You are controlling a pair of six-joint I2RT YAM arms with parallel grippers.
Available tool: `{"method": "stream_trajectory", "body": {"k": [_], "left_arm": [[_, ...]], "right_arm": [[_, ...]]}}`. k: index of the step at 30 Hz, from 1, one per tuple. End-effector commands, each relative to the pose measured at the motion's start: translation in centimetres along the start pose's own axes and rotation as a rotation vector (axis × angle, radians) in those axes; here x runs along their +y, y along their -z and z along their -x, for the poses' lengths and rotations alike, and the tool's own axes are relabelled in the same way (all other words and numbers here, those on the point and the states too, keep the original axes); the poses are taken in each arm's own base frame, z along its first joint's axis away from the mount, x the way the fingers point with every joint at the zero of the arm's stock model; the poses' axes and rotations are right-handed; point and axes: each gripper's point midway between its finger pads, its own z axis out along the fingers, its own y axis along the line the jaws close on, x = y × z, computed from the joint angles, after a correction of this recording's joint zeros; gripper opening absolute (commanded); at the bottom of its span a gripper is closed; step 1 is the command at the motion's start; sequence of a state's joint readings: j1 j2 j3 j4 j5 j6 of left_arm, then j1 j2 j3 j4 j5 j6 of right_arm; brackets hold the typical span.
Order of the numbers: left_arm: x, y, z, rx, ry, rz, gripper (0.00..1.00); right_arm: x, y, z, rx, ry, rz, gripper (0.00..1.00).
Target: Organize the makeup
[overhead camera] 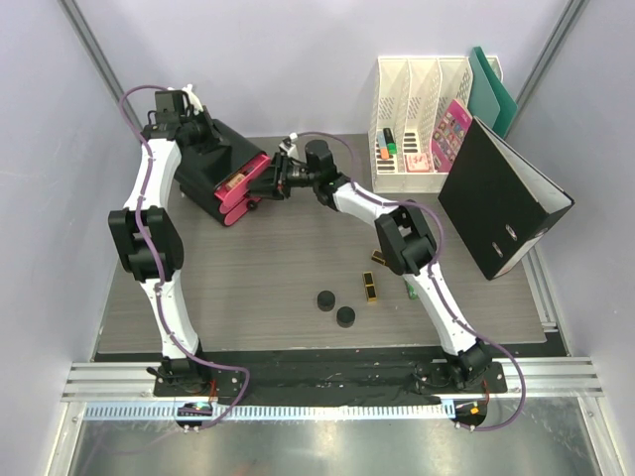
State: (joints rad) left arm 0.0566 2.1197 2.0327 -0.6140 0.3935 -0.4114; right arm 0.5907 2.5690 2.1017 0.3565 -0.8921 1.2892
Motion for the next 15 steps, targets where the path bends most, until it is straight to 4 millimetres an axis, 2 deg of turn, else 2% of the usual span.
{"method": "stream_trajectory", "body": {"k": [1, 6, 9, 10, 13, 15], "left_arm": [[9.5, -1.3, -15.9, 0.530, 0.132, 0.316, 0.00], [9.5, -1.3, -16.2, 0.540, 0.130, 0.316, 0.00], [9.5, -1.3, -16.2, 0.541, 0.135, 0.311, 0.00], [9.4, -1.3, -16.2, 0.543, 0.133, 0.309, 0.00], [9.4, -1.3, -16.3, 0.544, 0.135, 0.310, 0.00], [9.5, -1.2, -16.2, 0.544, 0.133, 0.309, 0.00]], "right_arm": [[6.7, 0.4, 4.4, -0.152, 0.161, 0.122, 0.18], [6.4, -0.3, 6.0, -0.213, 0.138, 0.122, 0.24], [6.2, -0.8, 6.3, -0.228, 0.131, 0.124, 0.35], [6.1, -0.9, 6.4, -0.233, 0.126, 0.117, 0.43], [5.7, -1.1, 6.5, -0.249, 0.132, 0.097, 0.54], [5.6, -1.2, 6.8, -0.262, 0.132, 0.091, 0.57]]}}
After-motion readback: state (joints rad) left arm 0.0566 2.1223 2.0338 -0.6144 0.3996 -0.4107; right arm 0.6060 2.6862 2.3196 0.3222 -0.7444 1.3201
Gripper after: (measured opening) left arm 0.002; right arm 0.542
